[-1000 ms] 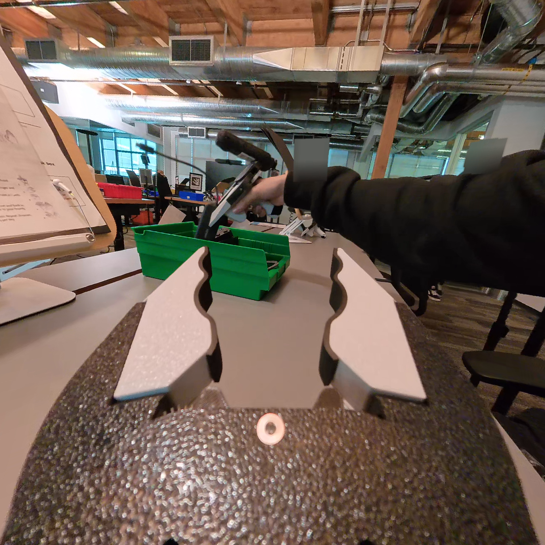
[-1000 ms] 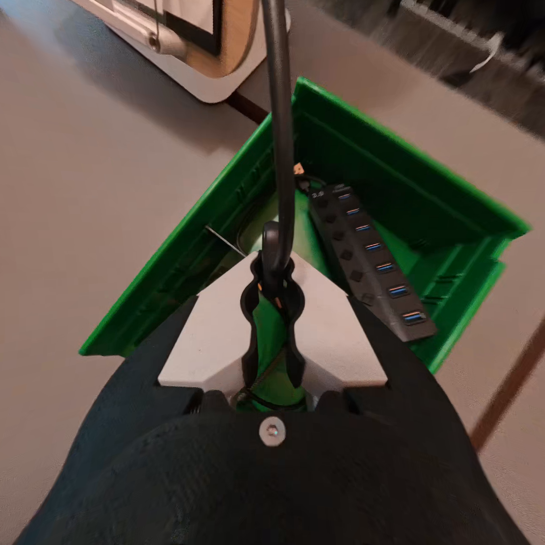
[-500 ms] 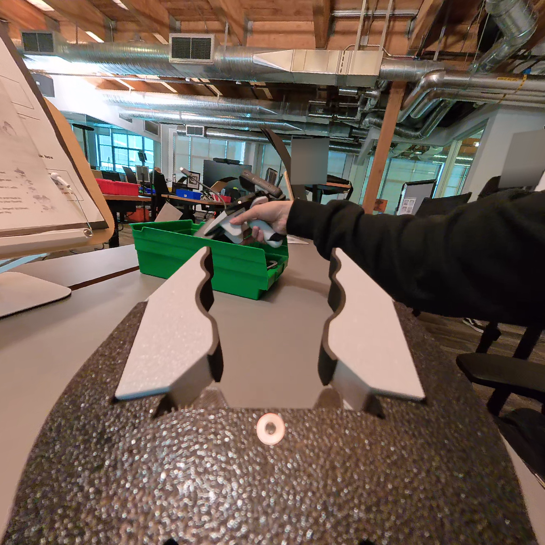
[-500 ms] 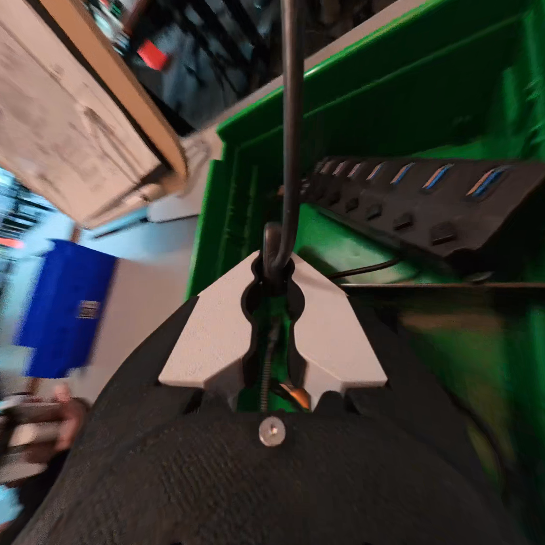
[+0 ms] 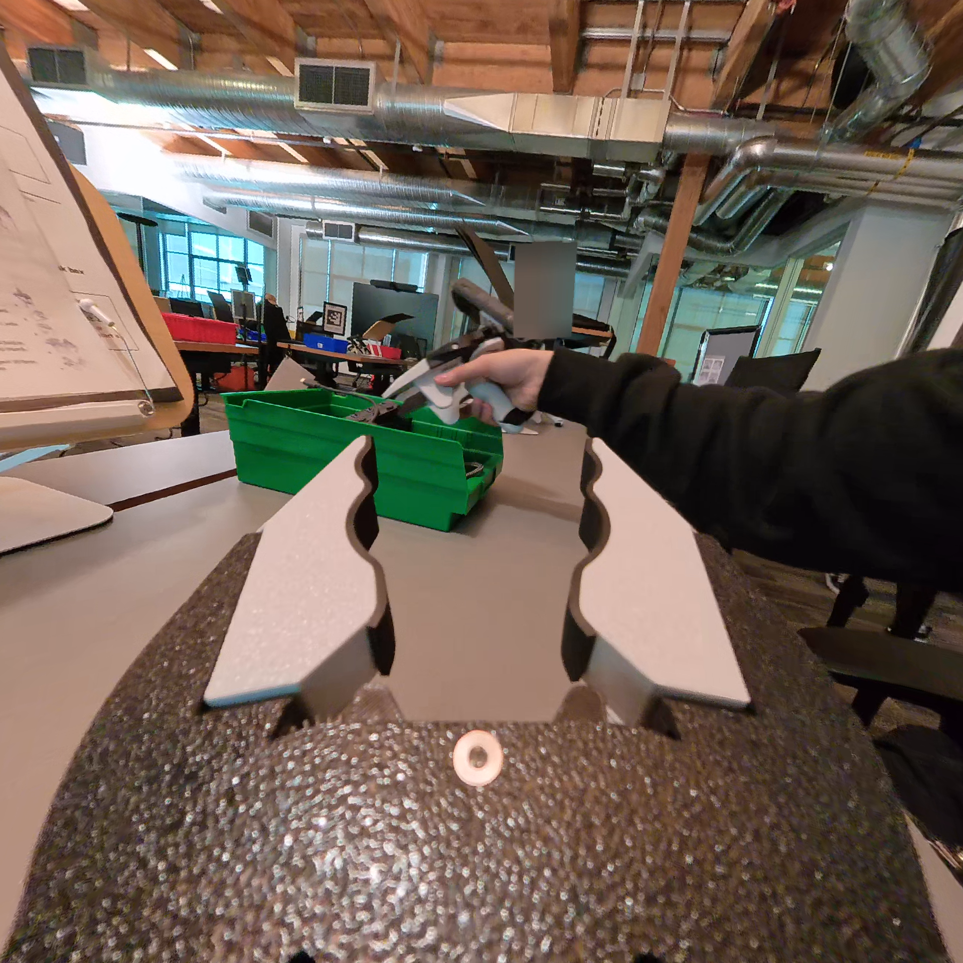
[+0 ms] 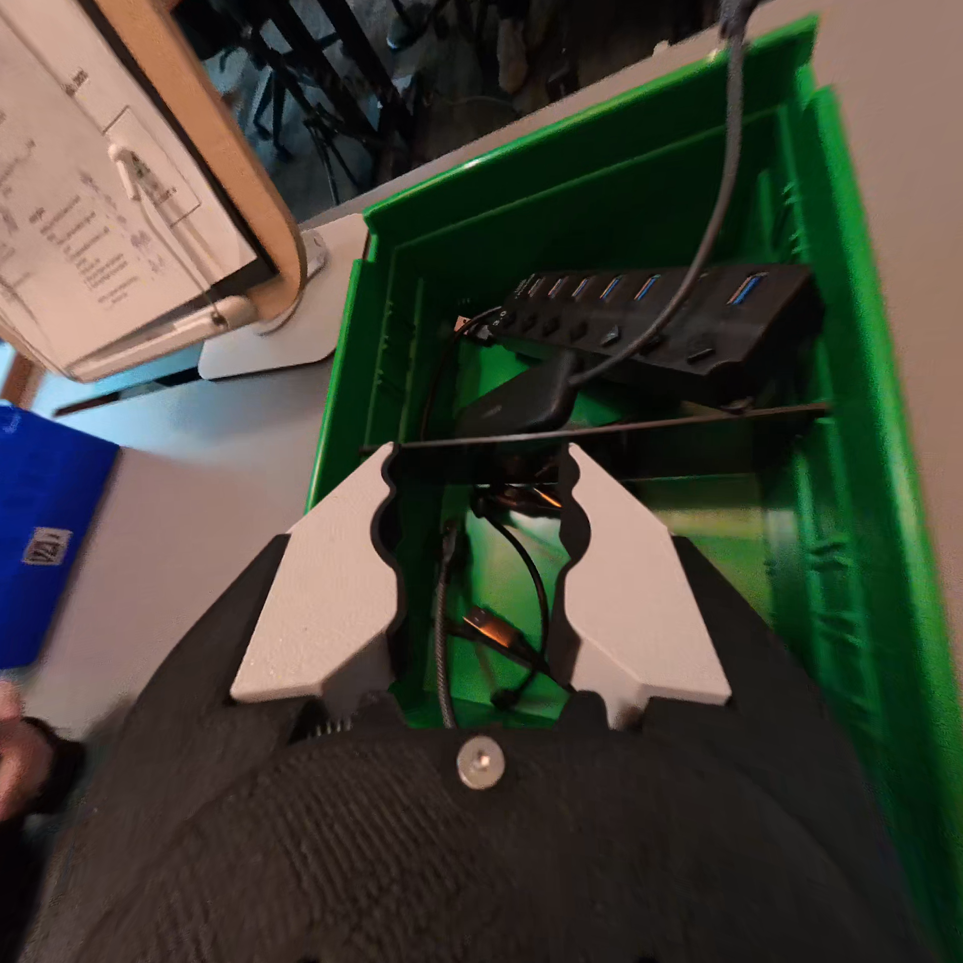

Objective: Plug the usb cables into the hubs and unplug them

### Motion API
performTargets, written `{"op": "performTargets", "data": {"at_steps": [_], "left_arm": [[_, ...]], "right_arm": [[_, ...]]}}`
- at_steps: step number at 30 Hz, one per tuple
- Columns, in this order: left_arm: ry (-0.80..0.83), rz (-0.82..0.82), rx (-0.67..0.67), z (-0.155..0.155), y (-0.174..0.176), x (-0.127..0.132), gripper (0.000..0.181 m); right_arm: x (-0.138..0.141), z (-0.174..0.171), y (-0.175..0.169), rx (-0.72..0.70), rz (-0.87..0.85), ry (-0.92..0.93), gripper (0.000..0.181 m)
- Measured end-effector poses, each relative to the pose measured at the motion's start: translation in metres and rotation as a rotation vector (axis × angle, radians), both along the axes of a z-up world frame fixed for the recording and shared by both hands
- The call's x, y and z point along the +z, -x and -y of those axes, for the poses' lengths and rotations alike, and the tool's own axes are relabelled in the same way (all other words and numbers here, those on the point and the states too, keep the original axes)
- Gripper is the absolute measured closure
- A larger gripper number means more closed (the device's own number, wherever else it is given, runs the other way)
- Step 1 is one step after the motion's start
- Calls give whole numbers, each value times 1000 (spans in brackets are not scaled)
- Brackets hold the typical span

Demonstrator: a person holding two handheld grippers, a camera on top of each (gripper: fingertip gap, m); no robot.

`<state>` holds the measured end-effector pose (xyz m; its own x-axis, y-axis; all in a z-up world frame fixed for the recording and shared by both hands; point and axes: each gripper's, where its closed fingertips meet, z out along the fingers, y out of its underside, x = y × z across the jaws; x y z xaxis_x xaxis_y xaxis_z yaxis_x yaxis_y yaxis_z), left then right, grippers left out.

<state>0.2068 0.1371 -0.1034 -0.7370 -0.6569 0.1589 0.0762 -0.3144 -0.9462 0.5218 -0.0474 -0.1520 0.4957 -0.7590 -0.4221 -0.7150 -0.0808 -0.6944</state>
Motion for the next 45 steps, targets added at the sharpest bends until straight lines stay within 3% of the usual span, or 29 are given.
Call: {"op": "performTargets", "data": {"at_steps": [3, 7, 9, 11, 13, 16, 19, 21, 24, 27, 28, 30, 33, 35, 36, 40, 45], "left_arm": [[-36, -3, 21, 1, -2, -4, 104], [-165, -37, 85, 7, -10, -17, 105], [-252, -36, 180, 2, -13, -18, 104], [-299, -37, 383, -23, -18, -12, 106], [-321, -92, 600, -60, -12, -6, 108], [-386, -164, 913, -132, 26, 8, 114], [-412, -239, 1216, -230, 84, 32, 123], [-430, -342, 1355, -300, 120, 31, 122], [-385, -529, 1431, -391, 161, 13, 106], [-250, -604, 1333, -437, 169, -12, 110], [-185, -623, 1265, -442, 165, -23, 112], [-124, -657, 1190, -450, 158, -42, 119], [-156, -667, 1107, -444, 142, -61, 131], [-234, -659, 1145, -444, 139, -67, 149], [-275, -656, 1207, -449, 142, -67, 177], [-324, -634, 1183, -427, 146, -68, 179], [-175, -617, 1221, -388, 161, -67, 179]], "right_arm": [[13, 28, 23, 32, 164, 115, 118], [26, 95, 44, -87, 434, 345, 111], [26, 134, 45, -195, 535, 436, 108], [12, 156, 43, -242, 532, 416, 104], [-6, 161, 43, -228, 467, 328, 95], [-14, 163, 39, -214, 469, 225, 96], [-24, 157, 33, -161, 449, 172, 97], [-29, 153, 23, -152, 446, 164, 99], [-31, 144, 10, -145, 450, 136, 106], [-30, 127, 3, -94, 474, 103, 125], [-32, 121, 2, -68, 472, 108, 139], [-32, 113, -2, -63, 474, 118, 151], [-33, 123, -11, -144, 477, 163, 177], [-33, 123, -10, -144, 459, 133, 177], [-33, 122, -8, -133, 458, 126, 177], [-33, 119, 11, -120, 457, 140, 177], [-33, 106, 51, -132, 457, 137, 177]]}}
